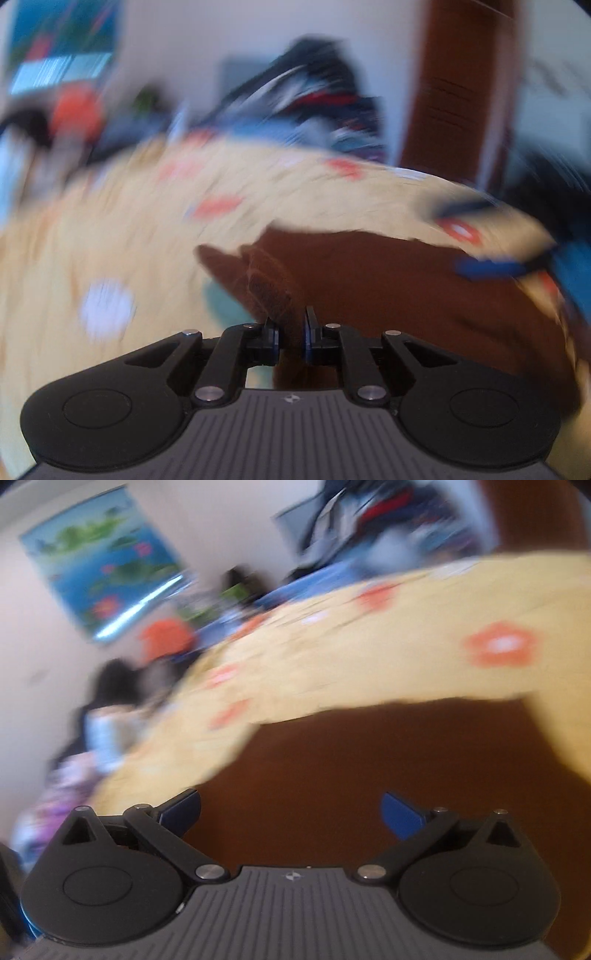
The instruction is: Fold small clothes
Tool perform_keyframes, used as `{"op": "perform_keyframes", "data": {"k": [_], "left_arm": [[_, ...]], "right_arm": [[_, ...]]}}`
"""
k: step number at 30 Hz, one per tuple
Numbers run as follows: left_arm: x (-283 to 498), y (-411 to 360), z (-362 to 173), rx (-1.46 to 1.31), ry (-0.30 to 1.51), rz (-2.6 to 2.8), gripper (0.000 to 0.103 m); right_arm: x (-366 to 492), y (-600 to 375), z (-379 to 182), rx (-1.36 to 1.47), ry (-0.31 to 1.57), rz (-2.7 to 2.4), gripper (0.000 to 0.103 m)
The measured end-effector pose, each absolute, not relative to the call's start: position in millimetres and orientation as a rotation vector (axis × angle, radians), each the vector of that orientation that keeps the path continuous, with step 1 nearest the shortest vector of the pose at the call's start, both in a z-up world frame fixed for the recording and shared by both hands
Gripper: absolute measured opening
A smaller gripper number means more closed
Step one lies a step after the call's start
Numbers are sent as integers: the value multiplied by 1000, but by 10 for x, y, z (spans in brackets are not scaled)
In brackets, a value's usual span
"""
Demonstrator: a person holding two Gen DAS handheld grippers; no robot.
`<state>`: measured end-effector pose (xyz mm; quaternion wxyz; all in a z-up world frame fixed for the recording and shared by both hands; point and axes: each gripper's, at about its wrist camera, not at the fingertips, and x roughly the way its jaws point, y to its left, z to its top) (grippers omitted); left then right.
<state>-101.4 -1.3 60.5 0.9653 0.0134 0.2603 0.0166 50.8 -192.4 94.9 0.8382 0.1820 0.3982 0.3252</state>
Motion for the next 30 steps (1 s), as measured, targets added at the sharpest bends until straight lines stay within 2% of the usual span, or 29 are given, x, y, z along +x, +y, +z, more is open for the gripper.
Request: {"op": "perform_keyframes", "data": {"k": [3, 7, 9, 11, 12, 15, 21, 25, 26, 28, 30], "left_arm": [[-1124, -427, 505, 222, 480, -50, 11], [-1208, -622, 374, 362, 476, -95, 11], [-1207, -604, 351, 382, 485, -90, 11], [-1181, -576, 367, 380, 491, -87, 11], [-1166, -571, 393, 382, 487, -89, 11], [-1128, -699, 495, 396, 452, -147, 11], [-1216, -1460, 653, 439, 320, -415, 11], [-1196, -1877, 394, 481, 389, -568, 11], [-1150, -1934, 300, 493, 444, -594, 12], [-1109, -1935, 222, 505, 505, -611, 14], [-1181, -1796, 320, 495, 472, -646, 16]], "right_arm": [[823, -1519, 892, 486, 1008, 889, 103], [1119, -1057, 758, 437, 1144, 881, 99], [1178, -926, 719, 374, 1156, 864, 83], [1219, -884, 657, 299, 1162, 822, 36], [1233, -926, 622, 280, 1161, 808, 29], [1207, -1209, 614, 286, 1103, 796, 25], [957, -2297, 1144, 293, 896, 785, 25], [752, -3111, 1070, 302, 884, 639, 25], [745, -3267, 930, 312, 911, 596, 28], [764, -3498, 595, 352, 978, 491, 40], [730, -3704, 438, 471, 946, 485, 43]]}}
